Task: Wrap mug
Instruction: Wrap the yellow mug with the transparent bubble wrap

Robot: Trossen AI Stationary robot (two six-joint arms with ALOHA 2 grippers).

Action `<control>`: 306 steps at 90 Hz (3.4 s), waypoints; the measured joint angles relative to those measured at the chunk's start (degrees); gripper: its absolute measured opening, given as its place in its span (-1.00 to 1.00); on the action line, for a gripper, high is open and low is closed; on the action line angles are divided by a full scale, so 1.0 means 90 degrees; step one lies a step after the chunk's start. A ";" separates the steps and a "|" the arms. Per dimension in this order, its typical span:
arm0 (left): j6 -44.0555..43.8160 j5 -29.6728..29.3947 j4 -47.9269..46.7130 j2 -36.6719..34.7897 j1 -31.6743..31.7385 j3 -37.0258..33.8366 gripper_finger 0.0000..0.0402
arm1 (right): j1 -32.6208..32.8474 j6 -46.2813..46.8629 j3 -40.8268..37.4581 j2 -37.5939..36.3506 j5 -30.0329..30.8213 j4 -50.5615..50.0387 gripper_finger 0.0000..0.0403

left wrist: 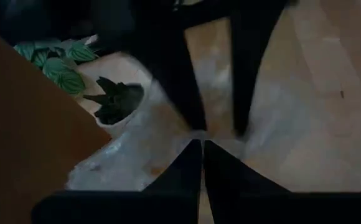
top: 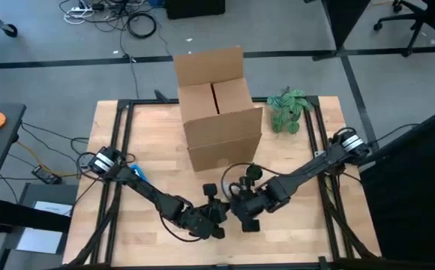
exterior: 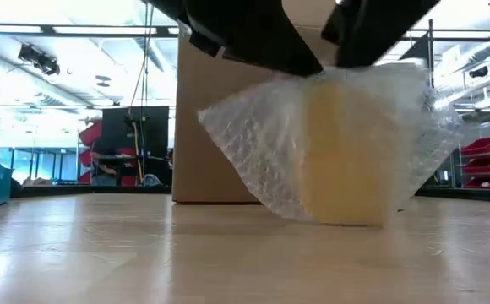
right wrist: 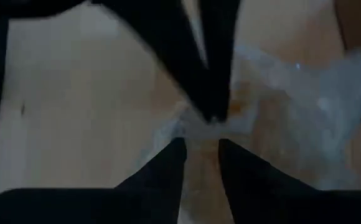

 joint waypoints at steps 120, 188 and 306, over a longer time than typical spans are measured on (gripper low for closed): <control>-0.0325 0.0783 0.0512 -0.0112 0.0505 -0.0151 -1.00 | -0.0172 -0.0409 -0.0034 0.0108 -0.0932 -0.0287 -1.00; -0.0310 0.0472 -0.1586 -0.1443 0.0042 0.0046 -1.00 | -0.0615 -0.0760 0.0012 0.0299 -0.0336 -0.0134 -1.00; -0.1212 0.0976 0.3013 -0.1450 -0.1259 -0.3184 -1.00 | -0.0631 -0.1256 -0.0040 0.0418 -0.1306 0.0290 -1.00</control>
